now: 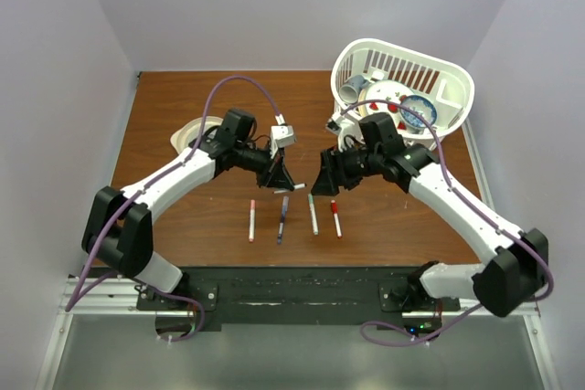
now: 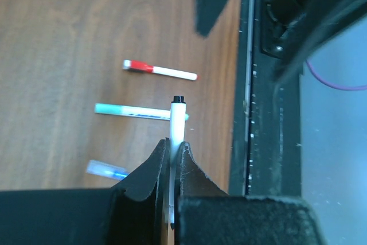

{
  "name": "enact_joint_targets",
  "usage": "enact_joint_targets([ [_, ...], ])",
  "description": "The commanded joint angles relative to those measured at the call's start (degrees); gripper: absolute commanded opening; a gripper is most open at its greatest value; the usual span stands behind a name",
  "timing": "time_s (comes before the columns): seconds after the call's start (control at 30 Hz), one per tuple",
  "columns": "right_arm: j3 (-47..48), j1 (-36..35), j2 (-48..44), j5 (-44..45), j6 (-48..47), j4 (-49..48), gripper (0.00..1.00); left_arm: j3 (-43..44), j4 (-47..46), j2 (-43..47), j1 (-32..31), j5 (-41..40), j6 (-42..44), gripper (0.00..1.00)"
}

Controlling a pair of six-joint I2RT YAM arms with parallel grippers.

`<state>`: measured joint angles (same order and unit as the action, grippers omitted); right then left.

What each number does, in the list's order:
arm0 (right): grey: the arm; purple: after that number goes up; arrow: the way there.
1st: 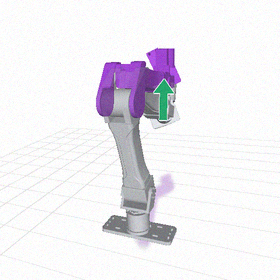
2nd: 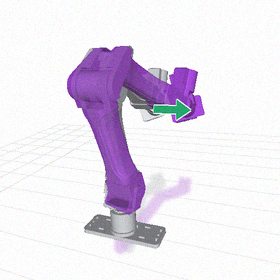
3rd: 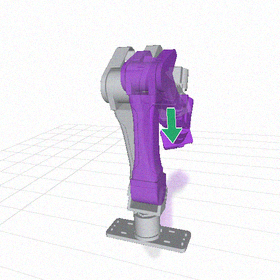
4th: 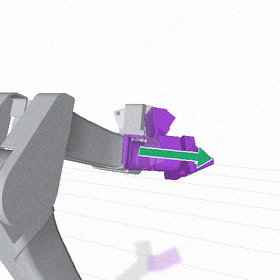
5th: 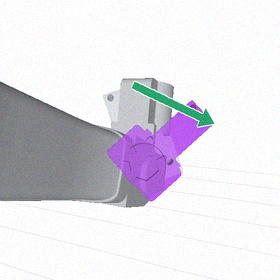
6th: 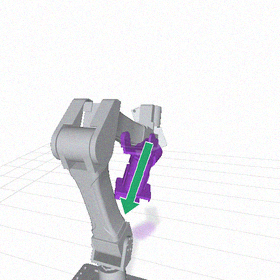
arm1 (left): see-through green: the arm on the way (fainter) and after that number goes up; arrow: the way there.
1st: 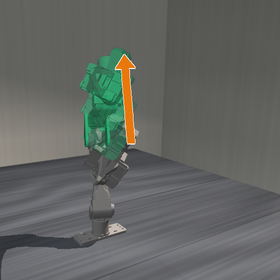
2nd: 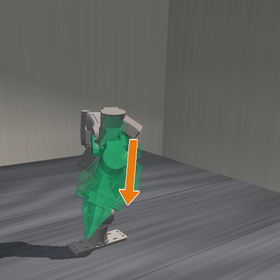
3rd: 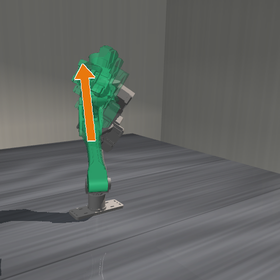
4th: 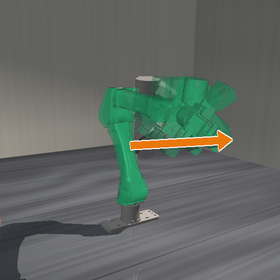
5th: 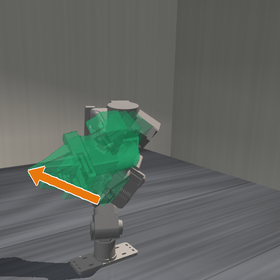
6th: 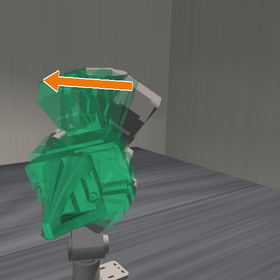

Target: Insert the pens into the pen caps

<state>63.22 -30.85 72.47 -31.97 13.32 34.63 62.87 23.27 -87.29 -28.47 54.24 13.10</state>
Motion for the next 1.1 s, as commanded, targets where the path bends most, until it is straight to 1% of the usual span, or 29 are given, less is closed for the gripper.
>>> enact_joint_targets([
  [0.0,5.76,0.00,3.37,-7.22,-5.57,1.57,0.61,-1.17,1.78,1.85,-0.97,5.70,1.66,0.00],
  [0.07,6.38,-0.09,6.27,-10.47,-7.16,2.54,0.56,-1.78,3.01,2.21,-1.50,6.32,2.63,0.00],
  [0.13,7.44,0.00,8.64,-11.97,-9.01,3.95,0.55,-2.23,2.57,2.91,-1.68,6.67,2.54,0.00],
  [0.23,6.74,0.00,11.02,-15.05,-7.88,1.23,0.55,-2.40,4.32,3.70,-2.20,7.19,3.51,0.00],
  [0.37,6.83,-0.09,13.84,-19.61,-8.57,1.32,0.50,-5.38,1.43,6.51,-2.47,7.20,1.84,0.00],
  [0.5,4.20,-0.35,13.67,-21.03,-5.25,-3.42,0.50,-5.30,1.52,6.08,-3.08,6.93,1.84,0.00],
  [0.57,3.84,-0.52,14.02,-22.17,-4.97,-4.13,0.49,-4.69,1.78,5.55,-3.61,6.93,1.93,0.00],
  [0.67,2.52,-1.14,14.11,-24.71,-2.87,-7.64,0.45,-3.73,2.83,4.41,-3.70,6.67,2.54,0.00],
  [0.87,-0.37,-1.58,13.40,-23.67,-1.64,-8.79,0.40,-3.37,3.01,4.05,-3.70,6.23,2.54,0.00],
  [0.93,-2.39,-1.76,12.35,-24.11,-0.05,-11.07,0.40,-3.37,2.93,3.97,-3.70,5.71,2.54,0.00],
  [1.07,-2.93,-2.28,11.56,-22.97,-0.84,-9.94,0.42,-3.19,2.92,3.96,-3.70,5.97,2.37,0.00],
])
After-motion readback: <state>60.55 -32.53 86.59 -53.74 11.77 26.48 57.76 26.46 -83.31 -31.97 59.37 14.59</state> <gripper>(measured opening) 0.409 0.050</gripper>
